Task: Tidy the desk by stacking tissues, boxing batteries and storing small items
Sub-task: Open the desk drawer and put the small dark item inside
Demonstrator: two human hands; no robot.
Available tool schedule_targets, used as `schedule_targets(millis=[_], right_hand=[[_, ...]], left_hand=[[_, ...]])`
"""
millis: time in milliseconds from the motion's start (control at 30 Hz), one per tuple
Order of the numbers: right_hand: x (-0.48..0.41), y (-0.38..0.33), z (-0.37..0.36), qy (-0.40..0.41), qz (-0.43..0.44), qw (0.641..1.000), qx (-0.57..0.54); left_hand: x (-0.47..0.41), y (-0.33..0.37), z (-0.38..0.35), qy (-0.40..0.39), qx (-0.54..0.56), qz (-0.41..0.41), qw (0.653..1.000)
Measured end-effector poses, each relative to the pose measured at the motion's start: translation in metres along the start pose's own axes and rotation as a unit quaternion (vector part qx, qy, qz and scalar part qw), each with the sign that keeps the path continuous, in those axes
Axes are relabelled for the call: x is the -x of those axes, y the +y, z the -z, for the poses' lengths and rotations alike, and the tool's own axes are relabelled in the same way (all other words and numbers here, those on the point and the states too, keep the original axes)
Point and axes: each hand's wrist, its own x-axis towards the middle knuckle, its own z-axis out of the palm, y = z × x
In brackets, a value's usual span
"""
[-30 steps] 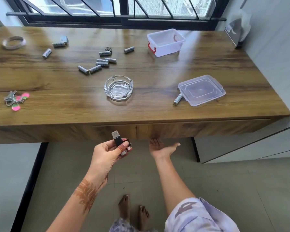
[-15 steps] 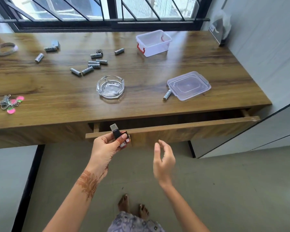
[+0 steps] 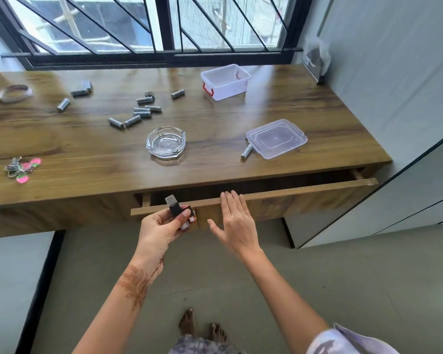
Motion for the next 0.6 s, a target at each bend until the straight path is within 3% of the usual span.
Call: schedule_targets(millis=[333, 600], right_hand=[[0.02, -0.006, 0.012, -0.017, -0.014, 0.999, -0.03], [0.072, -0.004, 0.017, 0.006, 0.022, 0.999, -0.031]], left_hand=[[0.021, 0.002, -0.01, -0.003, 0.003, -0.02, 1.0], [0.045, -0.009, -0.014, 0.002, 0.012, -0.016, 1.0]])
